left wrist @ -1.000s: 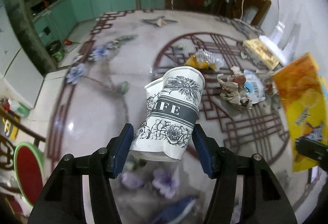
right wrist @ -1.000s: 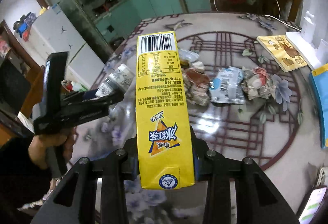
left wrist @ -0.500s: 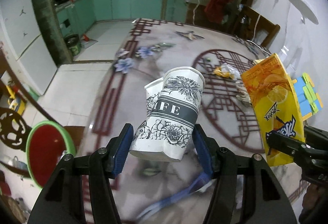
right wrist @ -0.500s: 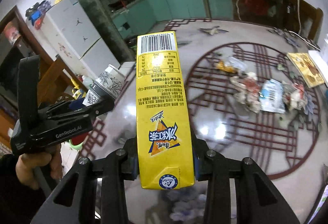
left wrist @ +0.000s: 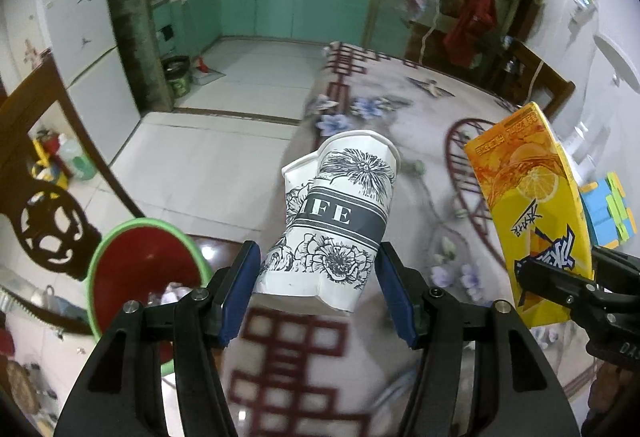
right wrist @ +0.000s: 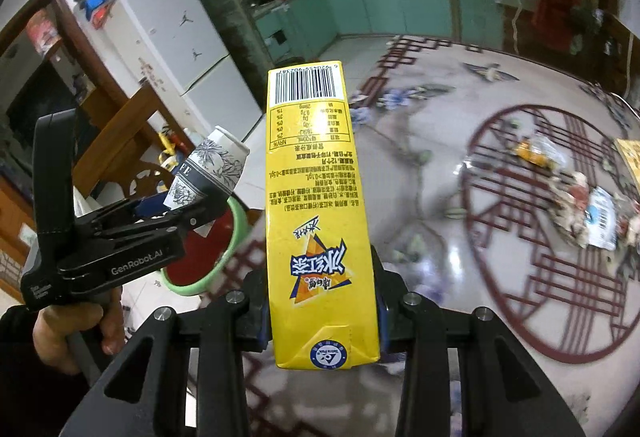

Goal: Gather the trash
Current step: 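Carry the paper cup and yellow juice carton over the red bin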

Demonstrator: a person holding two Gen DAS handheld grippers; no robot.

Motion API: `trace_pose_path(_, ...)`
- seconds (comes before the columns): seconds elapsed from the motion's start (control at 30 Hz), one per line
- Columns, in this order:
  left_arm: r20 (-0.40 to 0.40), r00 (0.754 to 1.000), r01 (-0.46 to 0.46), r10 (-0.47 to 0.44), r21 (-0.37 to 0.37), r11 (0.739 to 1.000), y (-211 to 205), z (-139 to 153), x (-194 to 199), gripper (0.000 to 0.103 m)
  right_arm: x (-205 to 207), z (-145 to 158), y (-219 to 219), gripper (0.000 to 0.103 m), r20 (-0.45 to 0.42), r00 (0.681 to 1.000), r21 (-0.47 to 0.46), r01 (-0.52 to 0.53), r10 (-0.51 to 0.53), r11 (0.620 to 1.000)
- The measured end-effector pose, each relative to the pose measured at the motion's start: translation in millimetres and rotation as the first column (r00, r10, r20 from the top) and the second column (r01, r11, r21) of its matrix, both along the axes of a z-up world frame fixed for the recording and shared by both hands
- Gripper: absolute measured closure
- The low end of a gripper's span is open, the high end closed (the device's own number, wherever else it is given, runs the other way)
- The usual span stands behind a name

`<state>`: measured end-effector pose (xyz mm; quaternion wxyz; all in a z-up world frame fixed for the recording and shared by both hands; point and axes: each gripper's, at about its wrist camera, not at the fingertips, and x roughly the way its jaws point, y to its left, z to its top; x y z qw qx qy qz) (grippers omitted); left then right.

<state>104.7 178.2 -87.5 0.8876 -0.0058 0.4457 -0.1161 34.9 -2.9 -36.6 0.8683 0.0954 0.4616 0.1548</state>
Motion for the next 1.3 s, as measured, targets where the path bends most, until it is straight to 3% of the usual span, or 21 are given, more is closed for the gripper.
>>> trace_pose_path(0.6,-0.038,0.981,-0.192,0.191,-0.009,0.981,116,-19,1,0.045,43,-9,126,0.068,-0.016,0.981,-0.014,-0.193,0.193,0.981)
trace_pose_path(1.3,-0.135,0.929,-0.344,0.344,0.026,0.939,193,-59,0,0.045,77,-36,225,0.068,-0.079,0.939,-0.007,-0.335,0.334,0.942)
